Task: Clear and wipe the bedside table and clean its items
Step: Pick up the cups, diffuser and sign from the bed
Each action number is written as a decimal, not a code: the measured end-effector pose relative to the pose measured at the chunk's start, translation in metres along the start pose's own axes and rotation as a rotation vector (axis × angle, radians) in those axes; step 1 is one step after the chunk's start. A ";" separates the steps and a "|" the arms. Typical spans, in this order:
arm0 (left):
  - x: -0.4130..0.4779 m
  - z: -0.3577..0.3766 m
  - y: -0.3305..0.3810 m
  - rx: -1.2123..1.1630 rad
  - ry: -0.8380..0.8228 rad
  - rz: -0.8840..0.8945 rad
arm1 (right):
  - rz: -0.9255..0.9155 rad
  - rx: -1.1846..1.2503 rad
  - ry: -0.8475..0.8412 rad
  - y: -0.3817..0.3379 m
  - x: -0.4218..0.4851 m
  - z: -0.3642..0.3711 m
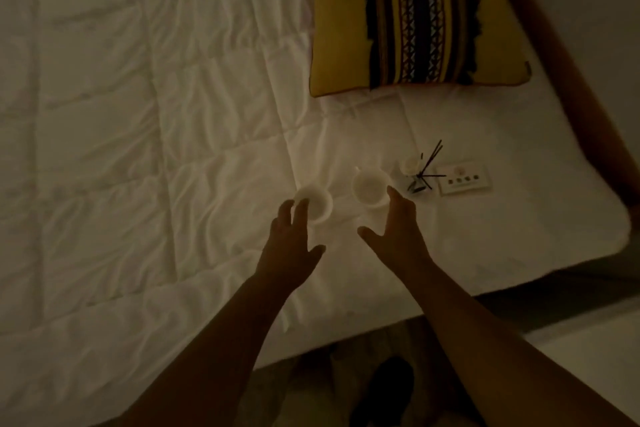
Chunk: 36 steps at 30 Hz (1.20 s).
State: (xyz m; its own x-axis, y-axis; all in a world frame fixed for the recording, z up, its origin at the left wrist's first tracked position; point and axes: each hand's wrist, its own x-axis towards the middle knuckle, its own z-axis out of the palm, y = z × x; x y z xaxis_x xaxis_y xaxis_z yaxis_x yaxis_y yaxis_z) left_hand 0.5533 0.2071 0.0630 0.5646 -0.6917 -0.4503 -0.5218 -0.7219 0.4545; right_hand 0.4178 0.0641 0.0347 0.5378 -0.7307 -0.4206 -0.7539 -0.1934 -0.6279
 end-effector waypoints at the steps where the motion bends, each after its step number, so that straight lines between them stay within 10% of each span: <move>1: 0.016 0.008 -0.005 0.002 0.000 -0.009 | 0.018 0.005 0.018 0.004 0.013 0.012; 22: 0.086 0.060 -0.006 0.209 -0.095 0.106 | 0.010 0.050 0.284 0.041 0.029 0.046; 36: 0.002 0.197 0.254 0.052 -0.220 0.458 | 0.337 0.260 0.569 0.276 -0.119 -0.139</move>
State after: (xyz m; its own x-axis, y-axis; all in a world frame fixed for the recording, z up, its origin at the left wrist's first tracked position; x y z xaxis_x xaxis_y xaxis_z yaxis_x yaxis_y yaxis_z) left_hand 0.2958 0.0180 0.0260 0.1257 -0.9214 -0.3677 -0.7184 -0.3402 0.6068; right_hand 0.0934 0.0065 0.0031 -0.0425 -0.9656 -0.2564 -0.6917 0.2137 -0.6898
